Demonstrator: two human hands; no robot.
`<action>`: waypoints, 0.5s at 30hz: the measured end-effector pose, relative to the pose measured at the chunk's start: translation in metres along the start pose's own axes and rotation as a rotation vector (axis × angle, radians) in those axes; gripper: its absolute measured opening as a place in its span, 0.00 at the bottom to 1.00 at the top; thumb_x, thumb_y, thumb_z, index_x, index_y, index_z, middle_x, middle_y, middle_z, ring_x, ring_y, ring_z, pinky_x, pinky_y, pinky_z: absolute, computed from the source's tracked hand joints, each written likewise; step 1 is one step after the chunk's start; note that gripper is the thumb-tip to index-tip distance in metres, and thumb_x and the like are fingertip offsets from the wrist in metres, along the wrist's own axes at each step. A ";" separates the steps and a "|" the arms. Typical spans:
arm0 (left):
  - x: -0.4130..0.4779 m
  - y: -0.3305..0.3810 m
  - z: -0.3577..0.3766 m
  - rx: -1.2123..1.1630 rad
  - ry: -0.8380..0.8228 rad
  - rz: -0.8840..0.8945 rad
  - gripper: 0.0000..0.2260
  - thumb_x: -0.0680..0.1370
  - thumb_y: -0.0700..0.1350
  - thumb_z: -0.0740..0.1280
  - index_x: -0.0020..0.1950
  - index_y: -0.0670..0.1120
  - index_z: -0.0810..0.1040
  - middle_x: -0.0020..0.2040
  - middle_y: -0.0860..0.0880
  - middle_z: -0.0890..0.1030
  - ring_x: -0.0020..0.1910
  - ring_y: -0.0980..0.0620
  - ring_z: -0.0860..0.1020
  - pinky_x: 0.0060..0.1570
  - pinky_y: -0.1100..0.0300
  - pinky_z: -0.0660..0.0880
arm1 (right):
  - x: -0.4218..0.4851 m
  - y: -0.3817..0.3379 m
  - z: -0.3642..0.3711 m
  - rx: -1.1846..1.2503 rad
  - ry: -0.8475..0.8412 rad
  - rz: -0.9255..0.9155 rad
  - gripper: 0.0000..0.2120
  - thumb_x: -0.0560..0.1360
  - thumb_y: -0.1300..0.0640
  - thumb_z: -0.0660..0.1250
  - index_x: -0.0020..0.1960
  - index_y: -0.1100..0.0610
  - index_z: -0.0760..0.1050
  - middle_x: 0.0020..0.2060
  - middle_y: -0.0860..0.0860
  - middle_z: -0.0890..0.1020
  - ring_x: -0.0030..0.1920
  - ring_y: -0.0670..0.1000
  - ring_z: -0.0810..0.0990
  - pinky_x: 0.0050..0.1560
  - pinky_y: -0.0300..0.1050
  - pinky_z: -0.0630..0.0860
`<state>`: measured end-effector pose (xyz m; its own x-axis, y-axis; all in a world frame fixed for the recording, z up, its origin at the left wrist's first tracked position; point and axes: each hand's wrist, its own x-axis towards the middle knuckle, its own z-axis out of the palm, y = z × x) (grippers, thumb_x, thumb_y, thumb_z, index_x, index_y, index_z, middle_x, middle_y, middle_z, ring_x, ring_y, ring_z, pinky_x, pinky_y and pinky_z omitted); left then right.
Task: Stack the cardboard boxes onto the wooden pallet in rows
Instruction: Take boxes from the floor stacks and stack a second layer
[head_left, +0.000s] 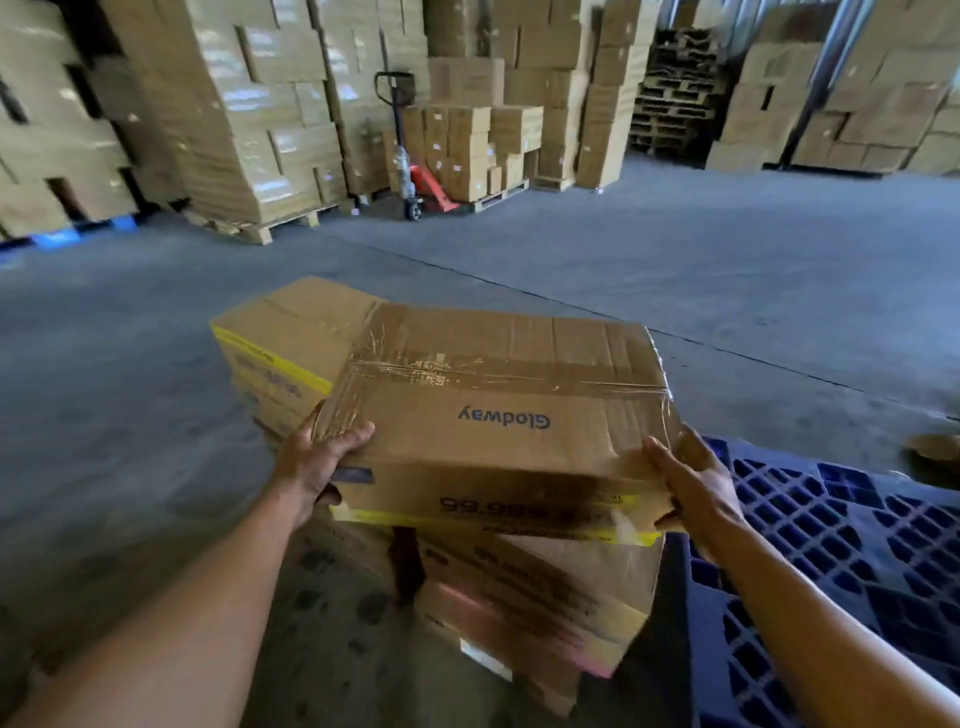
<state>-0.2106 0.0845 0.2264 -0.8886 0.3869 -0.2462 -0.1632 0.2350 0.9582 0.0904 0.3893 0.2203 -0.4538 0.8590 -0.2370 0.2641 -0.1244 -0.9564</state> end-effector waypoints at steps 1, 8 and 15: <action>-0.022 0.002 -0.010 0.006 0.052 0.008 0.37 0.66 0.58 0.79 0.71 0.52 0.71 0.61 0.45 0.82 0.52 0.38 0.83 0.31 0.55 0.73 | -0.008 -0.005 0.000 0.004 -0.042 -0.023 0.32 0.73 0.41 0.73 0.74 0.41 0.66 0.63 0.55 0.78 0.56 0.63 0.82 0.46 0.66 0.83; -0.172 0.000 -0.105 -0.114 0.326 0.113 0.31 0.58 0.61 0.80 0.59 0.60 0.77 0.60 0.47 0.82 0.54 0.36 0.81 0.31 0.52 0.74 | -0.089 -0.036 0.040 0.034 -0.268 -0.084 0.37 0.72 0.41 0.73 0.77 0.45 0.63 0.70 0.54 0.74 0.55 0.56 0.78 0.53 0.59 0.80; -0.324 -0.039 -0.224 -0.291 0.586 0.170 0.40 0.63 0.56 0.81 0.72 0.65 0.69 0.69 0.52 0.75 0.64 0.42 0.76 0.55 0.30 0.74 | -0.206 -0.046 0.110 0.024 -0.605 -0.267 0.26 0.69 0.42 0.76 0.64 0.36 0.72 0.61 0.49 0.79 0.52 0.56 0.83 0.45 0.64 0.83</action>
<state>-0.0118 -0.2494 0.3017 -0.9843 -0.1699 -0.0471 -0.0360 -0.0682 0.9970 0.0777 0.1637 0.2944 -0.9011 0.4319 -0.0385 0.0602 0.0367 -0.9975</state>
